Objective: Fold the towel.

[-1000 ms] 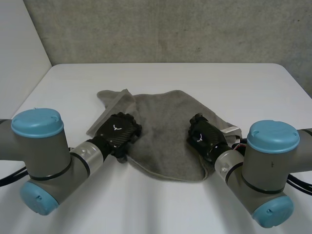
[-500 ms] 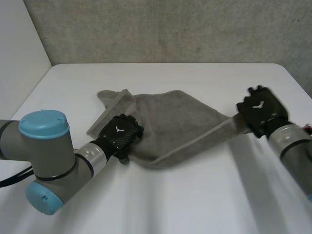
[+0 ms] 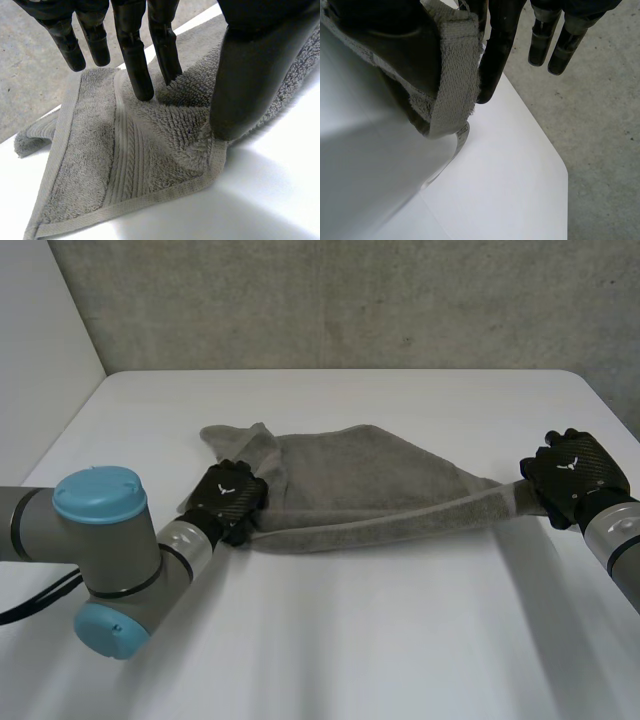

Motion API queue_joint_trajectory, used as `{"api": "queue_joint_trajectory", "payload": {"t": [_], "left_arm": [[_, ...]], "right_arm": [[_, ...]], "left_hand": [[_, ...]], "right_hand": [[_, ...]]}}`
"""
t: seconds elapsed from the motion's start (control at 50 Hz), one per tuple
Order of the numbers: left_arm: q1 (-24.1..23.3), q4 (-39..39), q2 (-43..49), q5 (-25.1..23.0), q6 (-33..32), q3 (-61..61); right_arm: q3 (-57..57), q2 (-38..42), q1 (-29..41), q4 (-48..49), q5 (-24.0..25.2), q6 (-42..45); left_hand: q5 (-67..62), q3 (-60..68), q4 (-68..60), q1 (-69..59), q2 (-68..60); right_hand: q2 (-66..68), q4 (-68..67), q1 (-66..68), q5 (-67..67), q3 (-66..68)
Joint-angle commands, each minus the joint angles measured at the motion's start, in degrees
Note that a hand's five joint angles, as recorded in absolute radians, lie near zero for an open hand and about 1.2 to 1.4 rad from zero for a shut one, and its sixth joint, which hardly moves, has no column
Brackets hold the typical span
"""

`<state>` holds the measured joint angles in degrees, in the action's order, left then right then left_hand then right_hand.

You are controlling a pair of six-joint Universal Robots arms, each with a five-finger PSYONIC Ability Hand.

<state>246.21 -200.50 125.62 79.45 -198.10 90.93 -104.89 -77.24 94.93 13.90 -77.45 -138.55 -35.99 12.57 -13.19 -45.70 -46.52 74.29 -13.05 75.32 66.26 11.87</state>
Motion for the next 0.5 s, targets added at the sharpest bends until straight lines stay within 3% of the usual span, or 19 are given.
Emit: {"api": "queue_joint_trajectory", "payload": {"t": [0.02,0.22,0.36,0.5], "left_arm": [[-0.03,0.11,0.24,-0.17,2.62,-0.58],[-0.55,-0.15,0.15,-0.08,3.15,-0.93],[-0.82,-2.44,-0.55,0.18,5.44,-0.93],[-0.99,-2.18,-2.13,0.27,6.85,1.52]], "right_arm": [[0.03,-0.01,0.08,-0.02,-0.15,-0.14],[0.12,0.16,0.52,-0.02,-0.15,-0.23],[0.12,0.34,0.43,-0.02,-0.15,-0.14],[0.03,0.60,0.52,-0.02,-0.15,-0.14]], "left_hand": [[-6.60,-2.57,3.19,-6.89,-6.07],[-6.28,-2.57,3.19,-6.57,-5.75],[6.16,-2.57,3.19,5.87,6.69],[5.00,-2.57,3.19,4.70,5.53]], "right_hand": [[5.71,3.05,4.68,3.74,-1.87],[5.71,3.05,4.68,3.74,-1.87],[5.71,3.05,4.68,3.74,-1.87],[5.71,3.05,4.68,3.74,-1.87]]}}
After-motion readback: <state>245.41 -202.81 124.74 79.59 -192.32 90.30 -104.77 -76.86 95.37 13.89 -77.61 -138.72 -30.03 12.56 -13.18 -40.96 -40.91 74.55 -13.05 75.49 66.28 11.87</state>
